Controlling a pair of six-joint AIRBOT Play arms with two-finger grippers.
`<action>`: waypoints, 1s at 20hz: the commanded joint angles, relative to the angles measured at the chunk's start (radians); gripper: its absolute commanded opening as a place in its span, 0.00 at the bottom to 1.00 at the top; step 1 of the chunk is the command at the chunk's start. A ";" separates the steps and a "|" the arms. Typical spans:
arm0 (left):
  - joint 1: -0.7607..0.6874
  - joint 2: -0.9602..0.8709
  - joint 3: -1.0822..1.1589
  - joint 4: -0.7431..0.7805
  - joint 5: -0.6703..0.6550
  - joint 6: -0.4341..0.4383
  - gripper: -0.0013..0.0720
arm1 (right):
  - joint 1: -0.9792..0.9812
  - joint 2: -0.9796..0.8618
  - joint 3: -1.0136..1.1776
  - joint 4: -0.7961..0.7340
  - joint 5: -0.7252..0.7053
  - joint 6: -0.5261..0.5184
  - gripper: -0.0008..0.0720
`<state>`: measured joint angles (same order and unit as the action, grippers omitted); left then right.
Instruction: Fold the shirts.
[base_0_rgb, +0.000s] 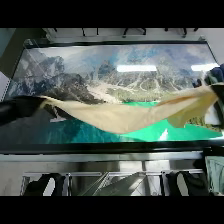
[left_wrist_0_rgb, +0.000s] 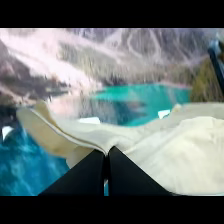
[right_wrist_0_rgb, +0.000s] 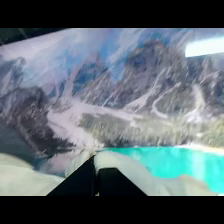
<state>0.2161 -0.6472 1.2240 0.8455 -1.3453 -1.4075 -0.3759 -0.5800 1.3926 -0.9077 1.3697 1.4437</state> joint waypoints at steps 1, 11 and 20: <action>0.133 -0.010 0.356 0.001 -0.134 -0.044 0.04 | -0.002 -0.047 0.283 -0.176 0.037 0.000 0.04; -0.074 -0.356 1.188 0.267 -0.402 -0.101 0.03 | 0.393 -0.228 0.772 -0.652 0.228 -0.004 0.04; -0.622 -0.359 0.381 0.946 -0.053 -0.048 0.03 | 0.474 -0.470 0.480 -0.850 0.163 0.082 0.04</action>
<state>-0.3107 -0.9699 1.8408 1.5959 -1.5478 -1.4742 0.0994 -0.9630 2.0006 -1.7218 1.5768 1.4624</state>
